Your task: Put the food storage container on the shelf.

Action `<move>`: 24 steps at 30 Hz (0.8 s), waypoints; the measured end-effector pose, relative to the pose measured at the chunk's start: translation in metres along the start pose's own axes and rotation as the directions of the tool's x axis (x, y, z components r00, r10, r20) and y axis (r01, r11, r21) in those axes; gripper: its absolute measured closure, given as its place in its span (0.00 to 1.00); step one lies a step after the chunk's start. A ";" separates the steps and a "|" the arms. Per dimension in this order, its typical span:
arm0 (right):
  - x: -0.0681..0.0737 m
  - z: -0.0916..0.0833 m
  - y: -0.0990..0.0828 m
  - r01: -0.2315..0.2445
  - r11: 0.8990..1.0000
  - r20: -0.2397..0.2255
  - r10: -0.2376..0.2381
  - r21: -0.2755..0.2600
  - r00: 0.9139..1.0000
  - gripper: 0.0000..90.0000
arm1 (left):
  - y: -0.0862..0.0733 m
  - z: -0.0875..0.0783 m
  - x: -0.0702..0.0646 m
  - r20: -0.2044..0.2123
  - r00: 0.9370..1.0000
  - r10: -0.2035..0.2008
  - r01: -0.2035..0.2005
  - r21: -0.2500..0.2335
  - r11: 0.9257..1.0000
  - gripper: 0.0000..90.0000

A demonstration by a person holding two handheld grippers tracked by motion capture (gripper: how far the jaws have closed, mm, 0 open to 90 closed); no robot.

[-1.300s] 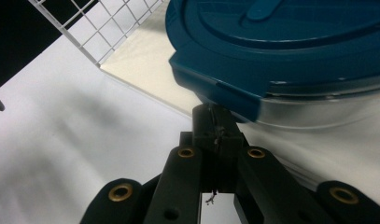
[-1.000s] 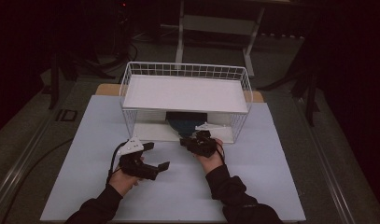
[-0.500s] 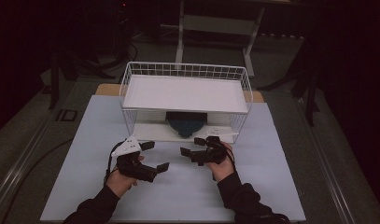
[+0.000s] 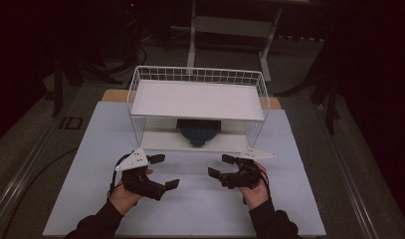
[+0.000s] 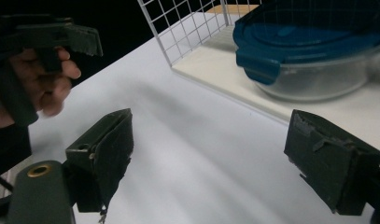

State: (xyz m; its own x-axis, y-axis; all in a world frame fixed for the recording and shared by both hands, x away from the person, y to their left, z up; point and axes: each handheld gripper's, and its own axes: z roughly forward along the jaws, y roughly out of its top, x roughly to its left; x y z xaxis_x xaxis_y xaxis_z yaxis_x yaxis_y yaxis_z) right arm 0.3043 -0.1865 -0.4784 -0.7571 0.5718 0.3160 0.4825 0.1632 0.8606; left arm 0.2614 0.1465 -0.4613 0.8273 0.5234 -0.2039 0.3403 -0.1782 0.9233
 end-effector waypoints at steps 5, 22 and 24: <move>0.002 -0.013 -0.008 0.007 1.000 0.011 -0.007 0.000 1.000 0.17 | -0.002 -0.004 -0.003 0.010 1.000 0.007 -0.007 0.012 1.000 0.01; -0.009 -0.055 -0.033 -0.002 1.000 0.054 0.002 0.002 0.999 0.16 | -0.020 -0.025 -0.007 0.010 1.000 0.007 -0.007 0.034 0.999 0.01; -0.013 -0.064 -0.038 -0.010 1.000 0.074 0.009 0.003 0.997 0.16 | -0.020 -0.029 -0.007 0.021 1.000 0.002 -0.003 0.029 1.000 0.01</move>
State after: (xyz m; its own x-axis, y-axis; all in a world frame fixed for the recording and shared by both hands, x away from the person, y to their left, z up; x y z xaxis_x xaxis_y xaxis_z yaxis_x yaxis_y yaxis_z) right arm 0.2677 -0.2514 -0.4893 -0.7178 0.6313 0.2937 0.4909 0.1597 0.8564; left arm 0.2360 0.1705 -0.4695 0.8373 0.5054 -0.2086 0.3508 -0.2040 0.9140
